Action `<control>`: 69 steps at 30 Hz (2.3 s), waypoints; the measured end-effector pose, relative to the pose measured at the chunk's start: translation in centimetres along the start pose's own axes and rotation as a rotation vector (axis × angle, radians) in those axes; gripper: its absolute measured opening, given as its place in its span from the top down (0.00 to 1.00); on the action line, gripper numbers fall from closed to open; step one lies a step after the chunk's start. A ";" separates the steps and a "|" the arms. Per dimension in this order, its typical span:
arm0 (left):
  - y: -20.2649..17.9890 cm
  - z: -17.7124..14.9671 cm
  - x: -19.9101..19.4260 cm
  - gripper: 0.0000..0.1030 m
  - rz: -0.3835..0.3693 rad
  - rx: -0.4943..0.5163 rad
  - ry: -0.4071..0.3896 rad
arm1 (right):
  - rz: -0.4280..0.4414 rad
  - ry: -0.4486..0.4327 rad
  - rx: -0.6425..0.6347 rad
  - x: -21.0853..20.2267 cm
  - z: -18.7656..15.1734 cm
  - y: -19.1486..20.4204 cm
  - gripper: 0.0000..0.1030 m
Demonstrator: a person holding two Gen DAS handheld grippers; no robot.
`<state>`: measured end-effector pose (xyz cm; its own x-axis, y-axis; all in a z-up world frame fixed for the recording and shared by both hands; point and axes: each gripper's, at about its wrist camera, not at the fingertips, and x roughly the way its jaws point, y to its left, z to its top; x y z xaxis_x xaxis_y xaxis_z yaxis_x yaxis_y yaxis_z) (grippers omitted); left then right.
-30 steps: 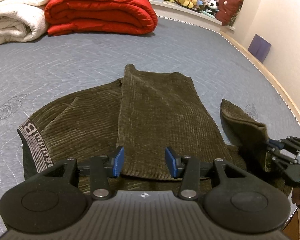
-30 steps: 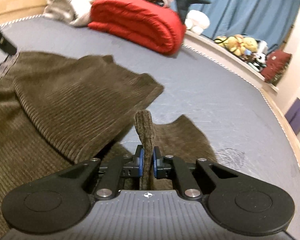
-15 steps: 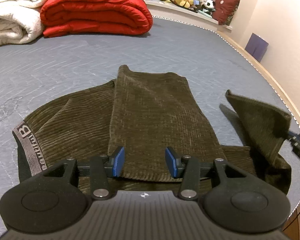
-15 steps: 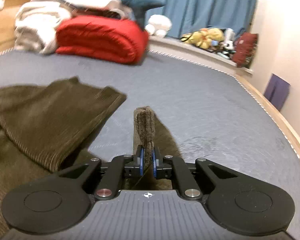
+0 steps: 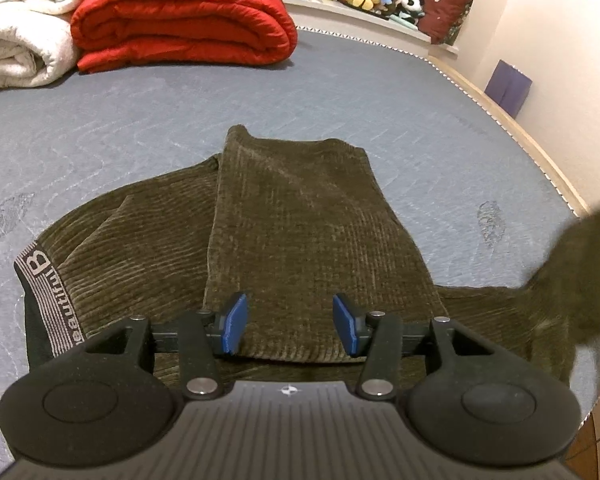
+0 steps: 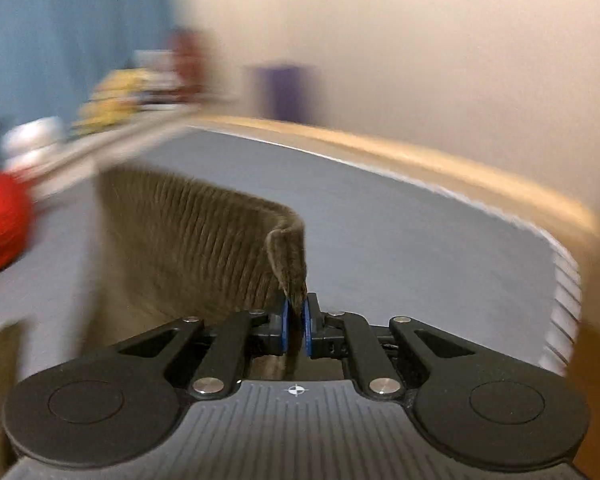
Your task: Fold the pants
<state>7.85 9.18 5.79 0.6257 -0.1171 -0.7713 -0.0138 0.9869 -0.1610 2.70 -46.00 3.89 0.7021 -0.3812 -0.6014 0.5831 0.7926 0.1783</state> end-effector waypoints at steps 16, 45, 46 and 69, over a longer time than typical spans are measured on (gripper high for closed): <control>-2.9 -0.1 1.2 0.42 -0.024 0.046 0.020 | -0.246 0.194 0.277 5.8 -2.0 -13.7 0.67; -3.7 -1.7 0.1 0.40 -0.105 0.166 0.042 | 0.000 -0.011 0.207 6.1 0.0 -7.3 0.52; -3.6 -1.7 0.1 0.40 -0.102 0.164 0.042 | 0.035 0.011 0.193 6.8 -0.1 -6.0 0.52; 5.0 -1.8 0.7 0.40 0.045 0.120 0.061 | -0.129 0.082 0.020 17.3 -3.0 5.4 0.92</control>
<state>6.82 13.81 3.39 0.5780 -0.0754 -0.8125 0.0547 0.9971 -0.0536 16.78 -46.89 -7.87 0.5855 -0.4390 -0.6815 0.6751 0.7294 0.1101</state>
